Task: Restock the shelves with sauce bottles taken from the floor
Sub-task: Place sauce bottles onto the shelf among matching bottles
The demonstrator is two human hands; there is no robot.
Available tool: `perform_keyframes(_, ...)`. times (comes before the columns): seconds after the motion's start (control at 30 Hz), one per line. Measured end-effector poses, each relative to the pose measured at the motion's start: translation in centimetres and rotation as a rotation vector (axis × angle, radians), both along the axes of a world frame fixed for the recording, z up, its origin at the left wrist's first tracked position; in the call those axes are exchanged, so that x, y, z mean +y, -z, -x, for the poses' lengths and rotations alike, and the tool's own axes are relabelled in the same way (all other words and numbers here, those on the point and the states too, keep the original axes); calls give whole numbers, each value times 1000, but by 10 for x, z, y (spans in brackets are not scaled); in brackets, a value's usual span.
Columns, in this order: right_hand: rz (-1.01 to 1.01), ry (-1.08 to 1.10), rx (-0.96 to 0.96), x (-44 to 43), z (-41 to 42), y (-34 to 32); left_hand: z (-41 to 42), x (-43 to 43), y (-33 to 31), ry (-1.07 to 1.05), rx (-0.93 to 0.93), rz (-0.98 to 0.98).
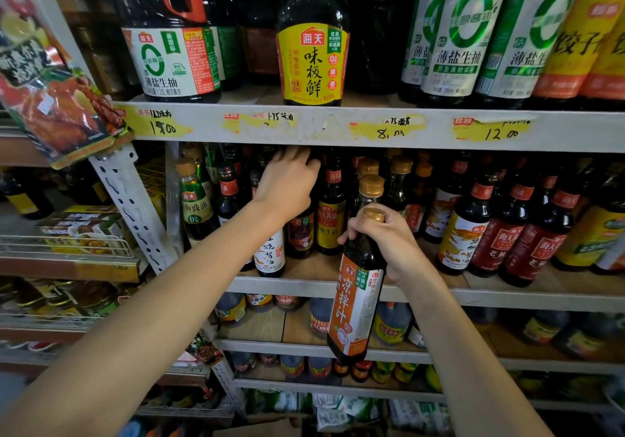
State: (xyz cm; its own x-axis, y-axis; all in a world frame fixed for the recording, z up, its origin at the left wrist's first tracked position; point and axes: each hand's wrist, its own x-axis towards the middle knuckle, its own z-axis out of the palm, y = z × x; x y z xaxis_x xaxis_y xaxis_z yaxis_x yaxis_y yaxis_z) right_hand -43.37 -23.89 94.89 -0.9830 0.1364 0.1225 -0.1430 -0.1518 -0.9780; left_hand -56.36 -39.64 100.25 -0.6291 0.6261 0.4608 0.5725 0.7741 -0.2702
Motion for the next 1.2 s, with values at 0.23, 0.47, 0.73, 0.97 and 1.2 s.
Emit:
perform_keyframes(0.23, -33, 5, 12, -10, 1, -6, 7, -3, -1, -36, -94, 33)
perform_keyframes(0.47, -44, 31, 44, -15, 3, -11, 9, 8, -19, -95, -182, 144)
perform_keyframes(0.73, -52, 47, 17, -11, 2, -8, -18, -17, -14, 82, -107, 247)
perform_keyframes(0.97, -44, 51, 13, -13, 6, -9, -11, -23, -19, 92, -256, 108)
perform_keyframes(1.2, -8, 37, 28, -12, 10, -9, 4, -22, -9, 79, -272, 14)
